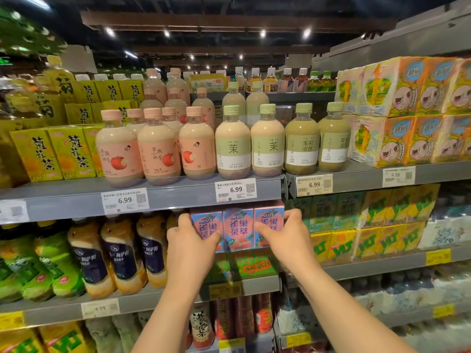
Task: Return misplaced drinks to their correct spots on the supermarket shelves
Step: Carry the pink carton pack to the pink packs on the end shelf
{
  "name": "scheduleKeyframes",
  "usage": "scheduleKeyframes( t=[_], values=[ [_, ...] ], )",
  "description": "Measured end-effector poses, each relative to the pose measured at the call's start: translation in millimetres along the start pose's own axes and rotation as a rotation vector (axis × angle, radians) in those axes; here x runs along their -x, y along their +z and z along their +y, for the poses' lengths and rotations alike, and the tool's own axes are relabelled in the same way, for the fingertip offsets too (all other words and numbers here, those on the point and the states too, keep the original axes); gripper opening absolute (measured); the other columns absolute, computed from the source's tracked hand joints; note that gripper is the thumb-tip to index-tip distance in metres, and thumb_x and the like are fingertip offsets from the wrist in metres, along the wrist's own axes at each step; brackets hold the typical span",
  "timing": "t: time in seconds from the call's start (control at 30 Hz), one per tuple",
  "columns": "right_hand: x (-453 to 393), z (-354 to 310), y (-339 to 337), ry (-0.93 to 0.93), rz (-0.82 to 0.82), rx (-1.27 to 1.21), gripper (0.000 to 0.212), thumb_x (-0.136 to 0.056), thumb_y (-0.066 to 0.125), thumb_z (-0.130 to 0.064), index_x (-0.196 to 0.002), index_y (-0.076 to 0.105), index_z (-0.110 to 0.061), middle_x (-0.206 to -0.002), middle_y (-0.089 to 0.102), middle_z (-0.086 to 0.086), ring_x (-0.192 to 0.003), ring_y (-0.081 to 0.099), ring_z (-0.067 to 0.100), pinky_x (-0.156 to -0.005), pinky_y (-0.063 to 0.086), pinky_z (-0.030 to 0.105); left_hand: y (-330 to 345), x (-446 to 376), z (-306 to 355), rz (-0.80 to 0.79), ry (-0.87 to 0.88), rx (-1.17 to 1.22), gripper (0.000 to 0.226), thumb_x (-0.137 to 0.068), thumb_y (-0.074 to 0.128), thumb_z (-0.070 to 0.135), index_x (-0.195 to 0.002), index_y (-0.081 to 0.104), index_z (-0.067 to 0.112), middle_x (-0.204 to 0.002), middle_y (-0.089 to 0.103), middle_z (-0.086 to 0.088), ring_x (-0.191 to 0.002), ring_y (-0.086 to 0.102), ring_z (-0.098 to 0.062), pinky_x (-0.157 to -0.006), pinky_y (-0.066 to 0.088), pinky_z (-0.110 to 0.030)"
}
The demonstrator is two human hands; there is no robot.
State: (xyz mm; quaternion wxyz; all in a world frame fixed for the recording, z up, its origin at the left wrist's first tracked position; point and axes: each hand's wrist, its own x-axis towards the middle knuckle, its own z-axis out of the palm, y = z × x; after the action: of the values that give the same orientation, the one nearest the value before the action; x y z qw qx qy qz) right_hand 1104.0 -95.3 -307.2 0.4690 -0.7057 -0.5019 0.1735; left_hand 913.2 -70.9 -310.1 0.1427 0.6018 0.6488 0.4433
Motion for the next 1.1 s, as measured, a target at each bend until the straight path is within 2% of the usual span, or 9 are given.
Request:
scheduleKeyframes(
  t=[0.1, 0.2, 0.3, 0.37, 0.53, 0.63, 0.73, 0.97, 1.1],
  values=[
    [5.2, 5.1, -0.4, -0.004, 0.052, -0.038, 0.052, -0.077, 0.079, -0.047, -0.104, 0.044, -0.02, -0.087, 0.058, -0.014, -0.076, 0.06, 0.003, -0.049, 0.038, 0.013, 2.8, 6.6, -3.2, 0.059, 0.049, 0.045, 0.052, -0.074, 0.078, 0.046, -0.099, 0.044, 0.016, -0.093, 0.053, -0.007, -0.094, 0.052, -0.03, -0.063, 0.045, -0.036],
    [5.7, 7.9, 4.5, -0.01, 0.108, -0.068, 0.06, -0.071, 0.082, -0.051, -0.109, 0.045, -0.024, -0.089, 0.061, -0.015, -0.081, 0.066, 0.006, -0.054, 0.045, 0.014, 5.0, 11.4, -5.3, 0.105, 0.078, 0.039, 0.052, -0.074, 0.077, 0.051, -0.099, 0.042, 0.021, -0.093, 0.057, -0.003, -0.093, 0.057, -0.029, -0.064, 0.047, -0.038],
    [4.6, 7.5, 11.6, -0.023, 0.113, -0.078, 0.085, -0.067, 0.082, -0.058, -0.132, 0.042, -0.021, -0.113, 0.059, -0.006, -0.101, 0.063, 0.014, -0.08, 0.056, 0.031, 3.3, 8.3, -11.2, 0.13, 0.031, 0.015, 0.052, -0.072, 0.074, 0.059, -0.101, 0.045, 0.026, -0.091, 0.066, 0.002, -0.086, 0.064, -0.026, -0.067, 0.054, -0.043],
    [5.1, 5.1, 13.8, -0.047, 0.123, -0.048, 0.092, -0.067, 0.082, -0.057, -0.14, 0.041, -0.02, -0.124, 0.052, -0.002, -0.111, 0.055, 0.015, -0.09, 0.049, 0.029, 2.6, 3.8, -13.8, 0.125, 0.022, -0.007, 0.056, -0.069, 0.073, 0.064, -0.103, 0.052, 0.025, -0.089, 0.067, 0.002, -0.086, 0.065, -0.025, -0.068, 0.055, -0.043],
    [6.7, 3.2, 12.0, -0.044, 0.113, -0.033, 0.084, -0.068, 0.085, -0.051, -0.135, 0.045, -0.02, -0.121, 0.054, -0.002, -0.107, 0.056, 0.014, -0.084, 0.049, 0.028, 8.6, 3.4, -12.1, 0.072, 0.104, -0.02, 0.055, -0.065, 0.077, 0.062, -0.1, 0.056, 0.024, -0.09, 0.059, 0.0, -0.084, 0.058, -0.021, -0.06, 0.046, -0.034],
    [8.2, -0.1, 8.1, -0.028, 0.112, -0.035, 0.076, -0.068, 0.086, -0.049, -0.125, 0.046, -0.018, -0.108, 0.06, -0.005, -0.095, 0.056, 0.013, -0.072, 0.044, 0.025, 12.8, 6.2, -13.4, 0.085, 0.116, 0.071, 0.062, -0.066, 0.083, 0.05, -0.11, 0.055, 0.016, -0.1, 0.056, -0.007, -0.096, 0.054, -0.026, -0.07, 0.046, -0.037],
    [8.3, 0.1, 6.1, -0.016, 0.149, -0.016, 0.073, -0.062, 0.087, -0.054, -0.113, 0.048, -0.02, -0.094, 0.064, -0.007, -0.086, 0.062, 0.015, -0.068, 0.051, 0.031, 16.2, 9.3, -15.7, 0.092, 0.162, 0.159, 0.062, -0.066, 0.085, 0.041, -0.112, 0.056, 0.011, -0.104, 0.057, -0.007, -0.104, 0.052, -0.028, -0.081, 0.048, -0.042],
    [24.3, 10.8, 2.7, 0.013, 0.177, -0.066, 0.071, -0.048, 0.086, -0.065, -0.099, 0.05, -0.032, -0.086, 0.069, -0.01, -0.075, 0.069, 0.011, -0.061, 0.061, 0.038, 6.0, 20.8, -19.3, 0.048, 0.149, 0.249, 0.06, -0.066, 0.084, 0.044, -0.112, 0.054, 0.021, -0.096, 0.061, 0.002, -0.09, 0.061, -0.022, -0.067, 0.044, -0.032],
    [38.8, 14.9, -4.5, 0.017, 0.199, -0.099, 0.061, -0.051, 0.089, -0.057, -0.092, 0.05, -0.035, -0.086, 0.07, -0.011, -0.076, 0.07, 0.009, -0.064, 0.061, 0.038, 0.3, 33.1, -17.4, 0.041, 0.146, 0.231, 0.063, -0.065, 0.084, 0.05, -0.114, 0.053, 0.026, -0.098, 0.062, 0.005, -0.09, 0.062, -0.019, -0.07, 0.053, -0.037]
  ],
)
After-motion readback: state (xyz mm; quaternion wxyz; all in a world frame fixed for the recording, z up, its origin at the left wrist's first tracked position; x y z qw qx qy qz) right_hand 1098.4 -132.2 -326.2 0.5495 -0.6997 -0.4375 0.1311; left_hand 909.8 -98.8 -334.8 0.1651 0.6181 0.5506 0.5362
